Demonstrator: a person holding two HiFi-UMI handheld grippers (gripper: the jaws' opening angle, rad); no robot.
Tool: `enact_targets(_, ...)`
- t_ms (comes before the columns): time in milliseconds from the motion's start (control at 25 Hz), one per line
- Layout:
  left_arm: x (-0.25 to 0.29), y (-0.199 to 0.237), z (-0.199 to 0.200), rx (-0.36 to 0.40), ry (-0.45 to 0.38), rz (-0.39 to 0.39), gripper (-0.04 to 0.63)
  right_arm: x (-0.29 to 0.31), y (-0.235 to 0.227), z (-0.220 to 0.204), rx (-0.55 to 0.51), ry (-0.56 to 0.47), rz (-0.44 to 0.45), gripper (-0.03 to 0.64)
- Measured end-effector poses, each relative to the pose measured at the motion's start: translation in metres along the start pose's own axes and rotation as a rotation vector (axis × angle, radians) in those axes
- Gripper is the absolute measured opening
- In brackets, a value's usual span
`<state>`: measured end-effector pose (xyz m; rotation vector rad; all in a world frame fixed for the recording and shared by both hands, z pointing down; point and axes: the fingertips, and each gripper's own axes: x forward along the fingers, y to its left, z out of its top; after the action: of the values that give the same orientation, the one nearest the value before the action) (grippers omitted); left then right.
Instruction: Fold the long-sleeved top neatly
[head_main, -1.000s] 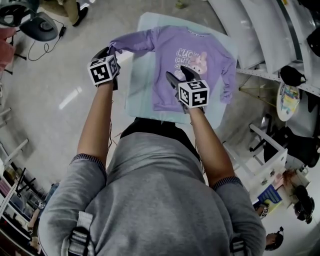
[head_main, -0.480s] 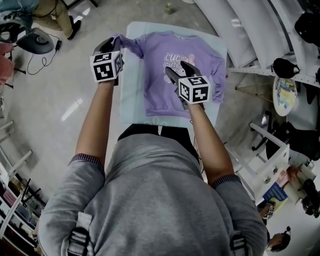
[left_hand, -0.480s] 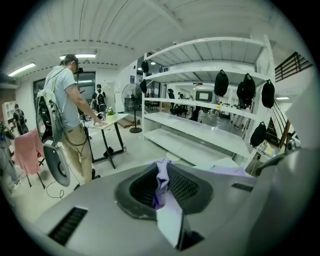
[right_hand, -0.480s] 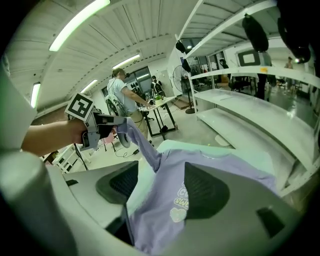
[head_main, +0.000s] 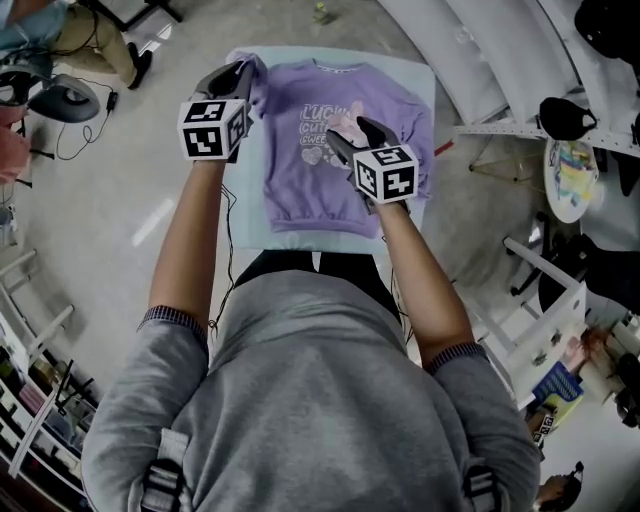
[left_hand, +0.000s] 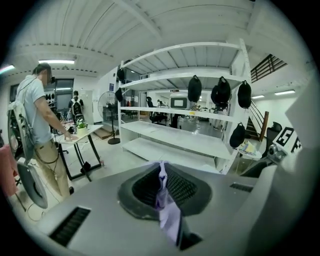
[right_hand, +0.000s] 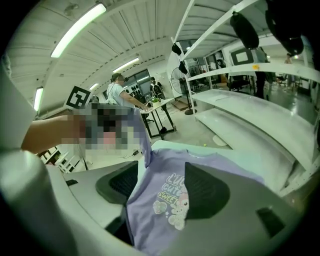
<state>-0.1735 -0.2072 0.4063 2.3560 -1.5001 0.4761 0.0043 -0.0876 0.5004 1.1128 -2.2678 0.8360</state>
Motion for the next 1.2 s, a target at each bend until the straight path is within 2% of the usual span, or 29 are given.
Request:
enact_targets(200,0.023,-0.046,-0.002,0.092,0.022,-0.082,0.037,-0.012,-0.029,-0.013,0.036,0.001,-0.024,0.308)
enact_targets(400,0.047,-0.084,-0.011,0.132,0.056,-0.162,0.034,-0.024,-0.049,-0.024,0.076,-0.009,-0.044,0.307)
enact_targets(640,0.081,-0.142,-0.021,0.237,0.111,-0.319,0.032,-0.037,-0.077,-0.041,0.130,-0.011,-0.071,0.308)
enact_targets(760,0.100,-0.169,-0.039,0.314,0.180,-0.388,0.032,-0.043,-0.088,-0.053,0.157,-0.009,-0.082,0.308)
enact_targets(960,0.133,-0.196,-0.092,0.472,0.343,-0.453,0.032,-0.048,-0.108,-0.074,0.198,0.006,-0.090,0.310)
enact_targets(1200,0.166,-0.222,-0.157,0.551,0.502,-0.498,0.037,-0.052,-0.128,-0.097,0.236,0.030,-0.089,0.318)
